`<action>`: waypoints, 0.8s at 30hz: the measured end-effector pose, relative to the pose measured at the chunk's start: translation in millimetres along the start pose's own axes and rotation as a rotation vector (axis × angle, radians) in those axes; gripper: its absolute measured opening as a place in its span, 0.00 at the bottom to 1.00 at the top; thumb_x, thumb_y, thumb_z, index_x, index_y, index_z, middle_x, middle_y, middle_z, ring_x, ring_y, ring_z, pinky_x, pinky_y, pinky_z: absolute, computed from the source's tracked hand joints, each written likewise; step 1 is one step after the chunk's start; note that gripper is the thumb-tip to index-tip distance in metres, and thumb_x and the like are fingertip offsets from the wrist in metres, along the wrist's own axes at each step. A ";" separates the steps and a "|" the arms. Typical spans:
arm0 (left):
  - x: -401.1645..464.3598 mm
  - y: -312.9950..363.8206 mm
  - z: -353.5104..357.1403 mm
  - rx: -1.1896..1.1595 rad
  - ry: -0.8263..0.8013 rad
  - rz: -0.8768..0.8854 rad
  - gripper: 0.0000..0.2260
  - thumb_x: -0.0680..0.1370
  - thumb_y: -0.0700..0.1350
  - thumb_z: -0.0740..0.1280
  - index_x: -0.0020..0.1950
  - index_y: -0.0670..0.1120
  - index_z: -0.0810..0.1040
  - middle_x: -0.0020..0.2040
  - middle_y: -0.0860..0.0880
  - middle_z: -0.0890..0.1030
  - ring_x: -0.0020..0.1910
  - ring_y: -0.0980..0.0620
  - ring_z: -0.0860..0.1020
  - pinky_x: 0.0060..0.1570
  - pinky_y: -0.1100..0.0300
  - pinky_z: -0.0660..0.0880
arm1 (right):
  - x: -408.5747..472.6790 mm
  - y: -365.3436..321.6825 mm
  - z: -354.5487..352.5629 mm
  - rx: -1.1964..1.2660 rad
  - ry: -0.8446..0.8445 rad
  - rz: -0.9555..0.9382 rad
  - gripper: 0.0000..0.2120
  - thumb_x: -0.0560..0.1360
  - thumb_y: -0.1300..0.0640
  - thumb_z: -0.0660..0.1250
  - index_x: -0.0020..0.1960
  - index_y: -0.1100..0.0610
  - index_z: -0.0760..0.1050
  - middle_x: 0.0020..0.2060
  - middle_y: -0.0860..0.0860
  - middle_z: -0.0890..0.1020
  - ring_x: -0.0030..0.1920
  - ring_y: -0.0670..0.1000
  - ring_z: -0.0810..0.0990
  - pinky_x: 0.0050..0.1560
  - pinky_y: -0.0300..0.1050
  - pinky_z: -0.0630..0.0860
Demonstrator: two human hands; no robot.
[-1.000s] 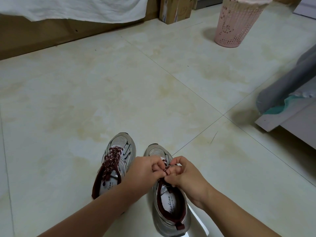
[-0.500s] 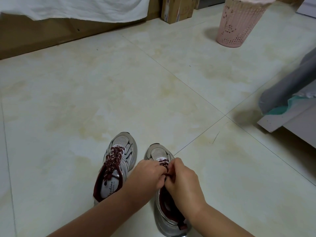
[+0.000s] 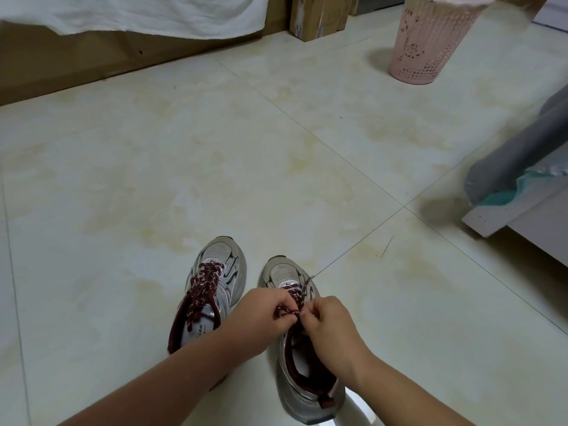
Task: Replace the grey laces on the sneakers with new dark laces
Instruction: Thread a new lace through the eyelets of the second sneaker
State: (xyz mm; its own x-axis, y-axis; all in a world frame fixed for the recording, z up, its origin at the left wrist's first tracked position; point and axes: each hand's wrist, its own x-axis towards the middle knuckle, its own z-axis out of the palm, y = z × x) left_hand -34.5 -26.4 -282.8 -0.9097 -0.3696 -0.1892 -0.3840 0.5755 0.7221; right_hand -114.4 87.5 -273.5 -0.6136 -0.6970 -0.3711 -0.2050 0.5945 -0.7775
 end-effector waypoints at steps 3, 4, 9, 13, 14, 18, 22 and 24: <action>1.3 3.0 0.2 0.141 0.029 0.105 0.08 0.75 0.42 0.64 0.51 0.45 0.80 0.47 0.50 0.81 0.45 0.56 0.75 0.43 0.70 0.64 | 4.2 0.8 -1.6 0.196 -0.131 0.145 0.09 0.72 0.61 0.59 0.33 0.59 0.66 0.31 0.55 0.65 0.35 0.51 0.62 0.36 0.43 0.61; 1.6 4.6 -0.1 0.170 0.039 0.137 0.10 0.75 0.44 0.63 0.52 0.44 0.79 0.49 0.49 0.80 0.48 0.54 0.75 0.44 0.70 0.63 | 5.2 0.1 -1.1 0.269 -0.161 0.191 0.05 0.68 0.58 0.59 0.35 0.59 0.67 0.33 0.55 0.66 0.37 0.52 0.63 0.39 0.45 0.61; -0.5 3.4 2.5 0.147 0.062 0.192 0.15 0.71 0.48 0.59 0.50 0.44 0.80 0.46 0.51 0.80 0.47 0.56 0.74 0.44 0.71 0.62 | 11.5 7.7 -12.2 0.540 -0.334 0.282 0.07 0.75 0.67 0.58 0.39 0.61 0.70 0.39 0.57 0.73 0.41 0.51 0.74 0.47 0.41 0.75; -3.0 4.2 7.3 -0.236 0.074 -0.043 0.07 0.74 0.36 0.67 0.41 0.48 0.77 0.34 0.58 0.74 0.34 0.67 0.72 0.38 0.75 0.66 | 6.2 7.4 -14.6 0.403 -0.233 0.150 0.12 0.78 0.68 0.58 0.37 0.59 0.71 0.37 0.52 0.76 0.35 0.45 0.78 0.49 0.43 0.80; -2.5 4.1 8.0 -0.304 0.054 -0.105 0.10 0.74 0.34 0.66 0.38 0.49 0.76 0.32 0.58 0.73 0.31 0.68 0.72 0.36 0.75 0.66 | 5.0 7.0 -12.5 0.326 -0.147 0.105 0.11 0.77 0.68 0.61 0.37 0.57 0.71 0.36 0.51 0.75 0.34 0.46 0.78 0.48 0.47 0.81; -2.4 1.3 8.9 -0.556 -0.062 -0.294 0.13 0.76 0.32 0.63 0.37 0.49 0.76 0.32 0.52 0.75 0.32 0.62 0.72 0.37 0.72 0.68 | 2.9 8.9 -7.8 0.071 0.110 -0.057 0.13 0.71 0.61 0.69 0.38 0.49 0.66 0.36 0.47 0.73 0.39 0.51 0.75 0.45 0.51 0.79; -2.3 2.8 8.1 -0.705 -0.104 -0.367 0.12 0.77 0.33 0.61 0.36 0.45 0.76 0.30 0.53 0.75 0.28 0.63 0.72 0.33 0.73 0.69 | -7.0 14.4 -2.0 -0.231 0.200 -0.274 0.08 0.74 0.55 0.67 0.39 0.51 0.69 0.38 0.43 0.68 0.36 0.43 0.69 0.41 0.32 0.67; -1.8 5.6 7.6 -0.727 -0.103 -0.381 0.12 0.77 0.33 0.61 0.35 0.44 0.75 0.28 0.52 0.74 0.26 0.63 0.71 0.31 0.73 0.68 | -11.5 16.1 4.8 -0.265 0.219 -0.301 0.07 0.73 0.55 0.69 0.41 0.56 0.73 0.40 0.44 0.68 0.35 0.44 0.68 0.40 0.33 0.65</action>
State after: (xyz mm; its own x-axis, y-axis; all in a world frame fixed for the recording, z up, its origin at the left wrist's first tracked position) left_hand -36.3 -17.0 -283.5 -0.7614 -0.3552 -0.5424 -0.5029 -0.2043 0.8398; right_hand -106.9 103.2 -284.3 -0.6374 -0.7705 -0.0104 -0.5697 0.4803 -0.6669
